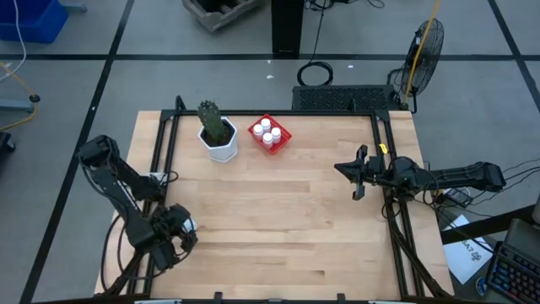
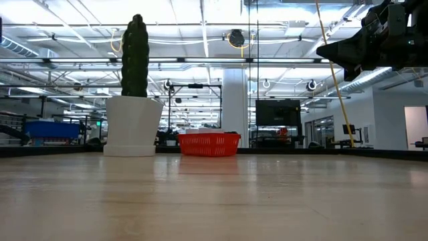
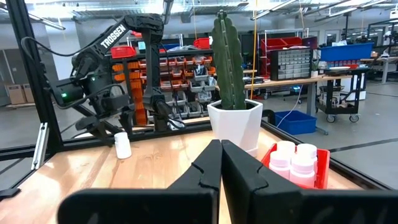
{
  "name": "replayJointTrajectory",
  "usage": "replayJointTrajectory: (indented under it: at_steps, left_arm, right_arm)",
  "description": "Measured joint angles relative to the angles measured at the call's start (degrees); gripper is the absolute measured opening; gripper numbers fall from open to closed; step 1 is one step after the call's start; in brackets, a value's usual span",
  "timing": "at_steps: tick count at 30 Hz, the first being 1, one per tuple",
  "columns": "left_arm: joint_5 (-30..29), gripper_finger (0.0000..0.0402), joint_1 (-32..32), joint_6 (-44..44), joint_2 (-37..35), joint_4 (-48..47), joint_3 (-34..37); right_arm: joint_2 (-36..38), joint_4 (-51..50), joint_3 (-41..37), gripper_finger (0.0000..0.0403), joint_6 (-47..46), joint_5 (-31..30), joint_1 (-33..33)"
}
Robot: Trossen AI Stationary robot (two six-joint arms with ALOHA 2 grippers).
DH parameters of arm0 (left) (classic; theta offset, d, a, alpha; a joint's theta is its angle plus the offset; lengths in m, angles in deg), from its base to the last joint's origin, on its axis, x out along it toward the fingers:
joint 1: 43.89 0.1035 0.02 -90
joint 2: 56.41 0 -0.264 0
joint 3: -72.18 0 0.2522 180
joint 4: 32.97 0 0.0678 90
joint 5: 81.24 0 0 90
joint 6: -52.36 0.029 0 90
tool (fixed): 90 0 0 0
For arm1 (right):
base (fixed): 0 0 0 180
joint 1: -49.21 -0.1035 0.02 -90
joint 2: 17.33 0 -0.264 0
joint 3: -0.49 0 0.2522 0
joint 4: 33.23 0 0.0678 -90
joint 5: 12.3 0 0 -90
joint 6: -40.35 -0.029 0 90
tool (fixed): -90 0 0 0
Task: Pick and place pill bottles into a basket
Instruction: Put the white pill bottle into the red bin
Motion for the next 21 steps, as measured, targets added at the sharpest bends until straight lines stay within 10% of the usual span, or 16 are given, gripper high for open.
replayJointTrajectory:
  at_steps: [10, 21]
  left_arm:
    - [-2.55, 0.0365, 0.09, 0.98, 0.00, 2.09, 0.89]
    - [-2.22, 0.0232, 0.09, 0.98, 0.00, 2.07, 0.89]
  right_arm:
    - [0.02, 0.02, 0.00, 0.0004, 0.00, 0.00, -0.02]
    - [0.00, 0.00, -0.02, 0.0004, 0.00, -0.02, 0.01]
